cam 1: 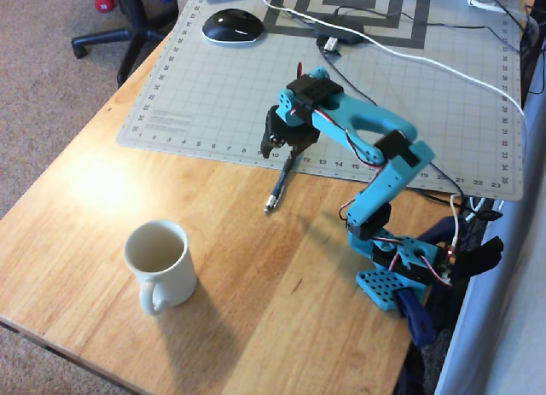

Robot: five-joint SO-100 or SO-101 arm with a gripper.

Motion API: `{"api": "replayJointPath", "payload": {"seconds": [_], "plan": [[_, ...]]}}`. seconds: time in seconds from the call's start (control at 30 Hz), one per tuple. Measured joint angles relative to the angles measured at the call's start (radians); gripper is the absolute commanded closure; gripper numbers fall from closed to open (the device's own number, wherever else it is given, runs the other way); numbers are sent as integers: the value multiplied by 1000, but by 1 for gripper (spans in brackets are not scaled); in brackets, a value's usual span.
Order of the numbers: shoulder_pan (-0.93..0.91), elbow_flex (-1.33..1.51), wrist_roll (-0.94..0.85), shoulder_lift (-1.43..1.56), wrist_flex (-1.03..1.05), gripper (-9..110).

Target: Grasp a pen and put it in a mug.

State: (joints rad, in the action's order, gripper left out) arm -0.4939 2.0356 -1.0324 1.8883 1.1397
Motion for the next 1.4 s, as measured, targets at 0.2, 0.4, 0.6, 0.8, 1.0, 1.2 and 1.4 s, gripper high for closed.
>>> {"api": "replayJointPath", "payload": {"seconds": [0.2, 0.4, 0.6, 0.8, 1.0, 1.2, 1.4], "plan": [[-75, -118, 172, -209, -91, 82], [-71, -135, 391, -334, -181, 82], [-84, -135, 453, -390, -193, 82], [-84, -135, 457, -410, -181, 82], [-84, -87, 460, -410, -137, 82], [-83, -25, 460, -410, -137, 82], [-83, -20, 460, -410, -138, 83]]}}
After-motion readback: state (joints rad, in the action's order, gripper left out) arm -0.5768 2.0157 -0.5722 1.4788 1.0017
